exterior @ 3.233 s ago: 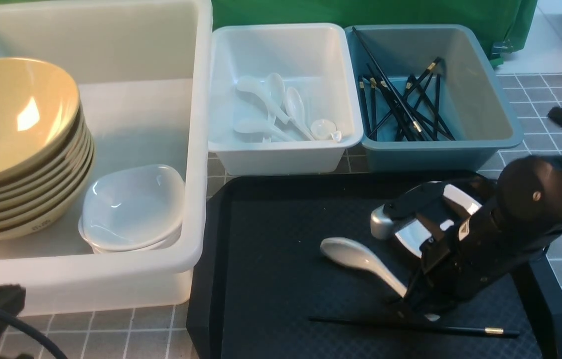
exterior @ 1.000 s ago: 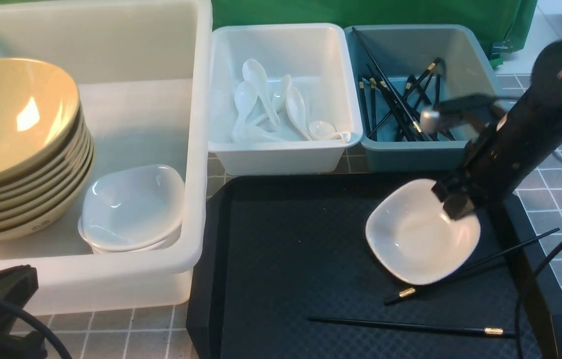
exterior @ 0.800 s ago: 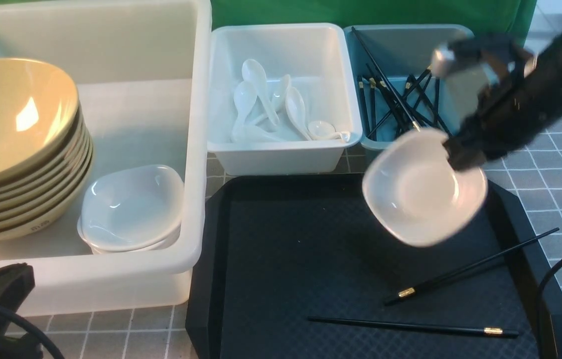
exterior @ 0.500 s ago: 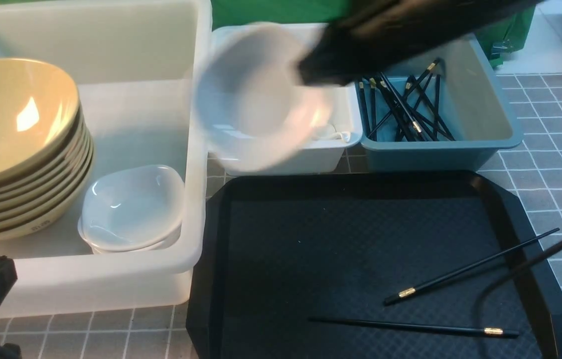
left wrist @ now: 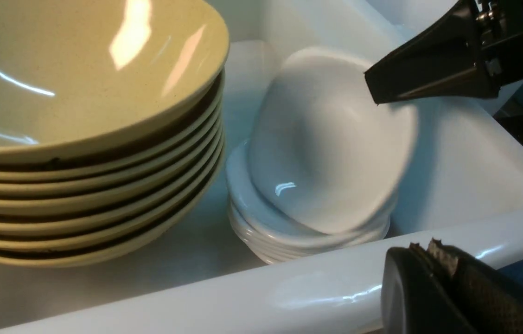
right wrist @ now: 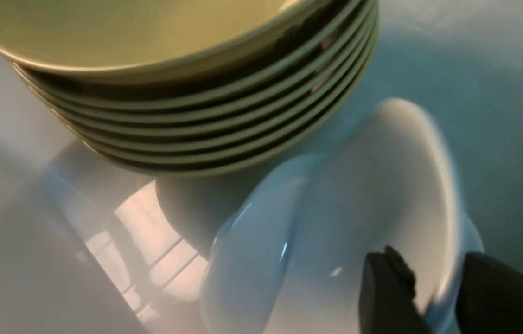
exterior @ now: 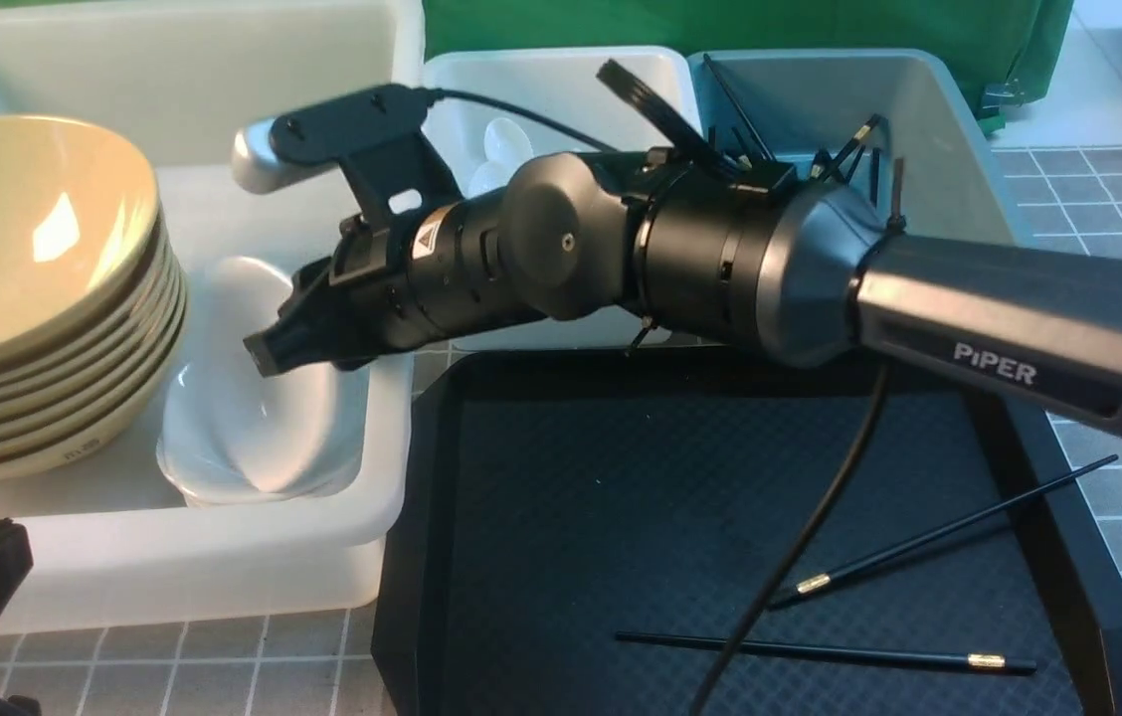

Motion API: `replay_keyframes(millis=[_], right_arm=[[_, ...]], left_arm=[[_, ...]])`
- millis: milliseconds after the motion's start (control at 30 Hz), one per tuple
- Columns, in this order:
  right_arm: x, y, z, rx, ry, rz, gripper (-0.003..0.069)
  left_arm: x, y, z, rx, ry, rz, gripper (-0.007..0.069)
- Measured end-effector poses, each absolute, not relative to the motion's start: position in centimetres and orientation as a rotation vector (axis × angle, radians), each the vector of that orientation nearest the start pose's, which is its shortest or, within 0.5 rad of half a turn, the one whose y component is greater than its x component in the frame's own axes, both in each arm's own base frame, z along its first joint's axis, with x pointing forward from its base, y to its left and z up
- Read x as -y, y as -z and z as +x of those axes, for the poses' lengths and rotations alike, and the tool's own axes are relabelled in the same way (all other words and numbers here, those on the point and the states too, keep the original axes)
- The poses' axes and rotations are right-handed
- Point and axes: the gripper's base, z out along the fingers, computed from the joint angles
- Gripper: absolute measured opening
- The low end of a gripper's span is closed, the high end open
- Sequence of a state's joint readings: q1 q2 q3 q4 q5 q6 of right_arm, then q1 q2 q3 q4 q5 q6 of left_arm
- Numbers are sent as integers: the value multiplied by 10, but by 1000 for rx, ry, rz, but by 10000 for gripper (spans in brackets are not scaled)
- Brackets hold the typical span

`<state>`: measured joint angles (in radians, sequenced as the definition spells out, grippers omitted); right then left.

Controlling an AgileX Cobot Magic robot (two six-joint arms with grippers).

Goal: On grey table put chopsticks spoon bowls plates into blue grey white boxes.
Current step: 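Place the white bowl into the white bin on top of the stacked bowls with the right gripper, then grasp the chopsticks with the right gripper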

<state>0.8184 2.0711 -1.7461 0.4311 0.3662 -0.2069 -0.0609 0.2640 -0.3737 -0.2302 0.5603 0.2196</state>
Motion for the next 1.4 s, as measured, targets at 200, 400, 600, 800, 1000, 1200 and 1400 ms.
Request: replay_keyframes(millis=[200, 400, 600, 800, 1000, 1200, 1400], right_arm=[[-361, -300, 315, -2047, -664, -978, 439], [-308, -392, 283, -1954, -311, -1252, 461], [-230, -409, 272, -2200, 40, -1218, 462], [-170, -318, 269, -2548, 158, -1307, 464], [-143, -216, 244, -2590, 215, -1560, 465], [-147, -179, 249, -2426, 203, -1598, 465], [-155, -161, 261, -2433, 202, -1627, 399]], left_arm=[[15, -273, 63, -1917, 142, 163, -11], [15, -273, 63, -1917, 142, 163, -11], [15, -273, 63, -1916, 142, 163, -11], [15, -273, 63, -1918, 142, 163, -11], [15, -267, 65, -1917, 139, 156, -11], [14, -264, 66, -1910, 136, 151, -11], [14, -265, 66, -1905, 136, 150, -11]])
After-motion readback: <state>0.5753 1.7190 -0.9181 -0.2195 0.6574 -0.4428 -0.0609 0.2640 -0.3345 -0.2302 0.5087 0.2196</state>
